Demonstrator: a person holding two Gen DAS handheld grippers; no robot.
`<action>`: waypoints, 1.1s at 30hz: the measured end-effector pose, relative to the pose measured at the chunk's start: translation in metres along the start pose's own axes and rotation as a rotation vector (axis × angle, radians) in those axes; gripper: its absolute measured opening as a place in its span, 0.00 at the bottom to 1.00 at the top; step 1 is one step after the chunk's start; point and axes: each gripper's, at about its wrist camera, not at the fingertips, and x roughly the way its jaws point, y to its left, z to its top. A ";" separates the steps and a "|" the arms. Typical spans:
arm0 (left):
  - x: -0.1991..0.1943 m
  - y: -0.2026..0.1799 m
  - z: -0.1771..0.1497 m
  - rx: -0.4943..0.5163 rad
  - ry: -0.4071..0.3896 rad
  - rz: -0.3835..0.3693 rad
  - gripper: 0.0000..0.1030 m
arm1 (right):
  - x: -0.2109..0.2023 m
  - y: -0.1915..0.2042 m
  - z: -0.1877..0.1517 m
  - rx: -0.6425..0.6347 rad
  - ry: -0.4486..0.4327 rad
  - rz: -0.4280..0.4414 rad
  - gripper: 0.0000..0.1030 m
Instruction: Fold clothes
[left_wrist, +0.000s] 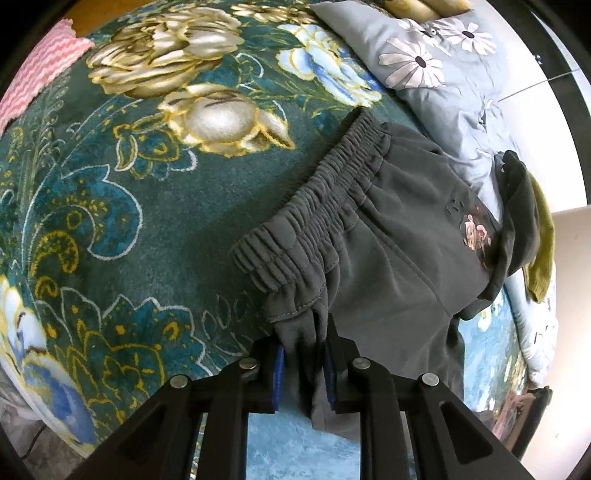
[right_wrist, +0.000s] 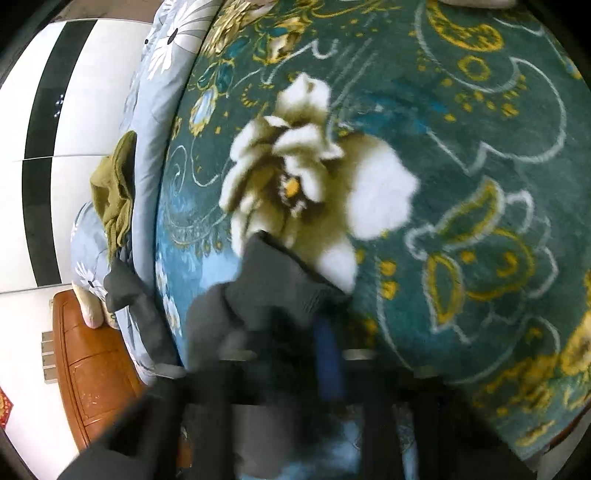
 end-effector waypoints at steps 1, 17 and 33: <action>-0.002 -0.002 0.000 0.006 -0.016 -0.007 0.17 | -0.005 0.011 0.002 -0.048 -0.026 -0.008 0.05; 0.035 0.034 0.004 0.010 0.092 -0.129 0.31 | -0.035 -0.011 0.002 -0.118 -0.170 -0.185 0.05; 0.050 -0.101 0.117 0.385 -0.093 -0.033 0.35 | -0.009 0.257 0.006 -0.716 -0.277 -0.293 0.36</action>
